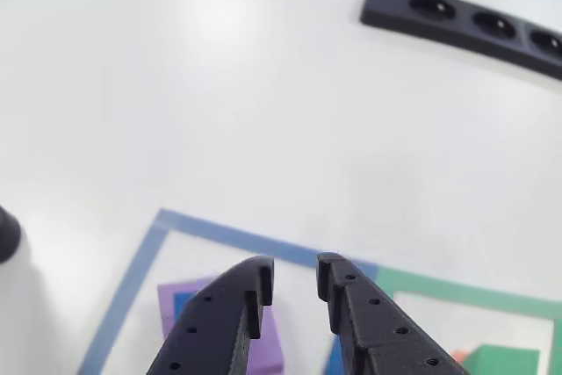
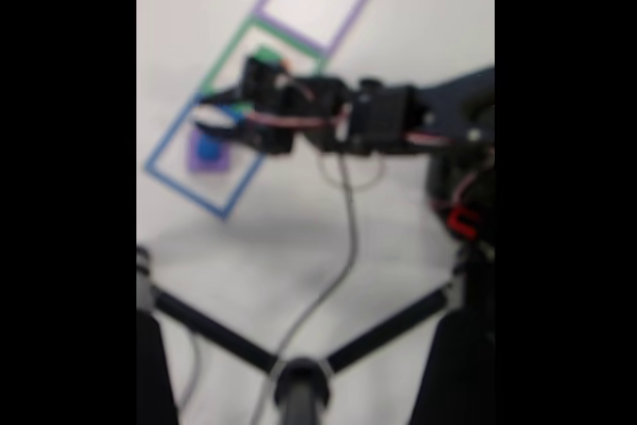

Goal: Tower of hanoi

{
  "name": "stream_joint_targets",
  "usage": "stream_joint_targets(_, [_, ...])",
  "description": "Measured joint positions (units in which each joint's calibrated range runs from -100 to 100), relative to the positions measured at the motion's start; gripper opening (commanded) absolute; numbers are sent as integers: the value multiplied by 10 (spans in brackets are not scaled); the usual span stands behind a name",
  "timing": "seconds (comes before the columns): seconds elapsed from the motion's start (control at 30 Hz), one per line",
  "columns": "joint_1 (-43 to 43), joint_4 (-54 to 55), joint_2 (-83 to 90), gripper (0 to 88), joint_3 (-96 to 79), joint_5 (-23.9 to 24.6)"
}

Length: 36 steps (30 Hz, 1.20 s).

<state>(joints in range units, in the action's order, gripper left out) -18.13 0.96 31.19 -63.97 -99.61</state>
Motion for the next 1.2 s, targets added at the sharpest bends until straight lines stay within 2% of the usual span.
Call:
stream_joint_targets(0.37, [78,-575,172,0,255,-4])
stream_joint_targets(0.5, [95,-727,186,0,372,-4])
stream_joint_targets(0.67, [118,-863,172,0,534,-4])
stream_joint_targets(0.9, [167,-938,182,0,599,-4])
stream_joint_targets(1.2, [187,-913,201,64,552,-4])
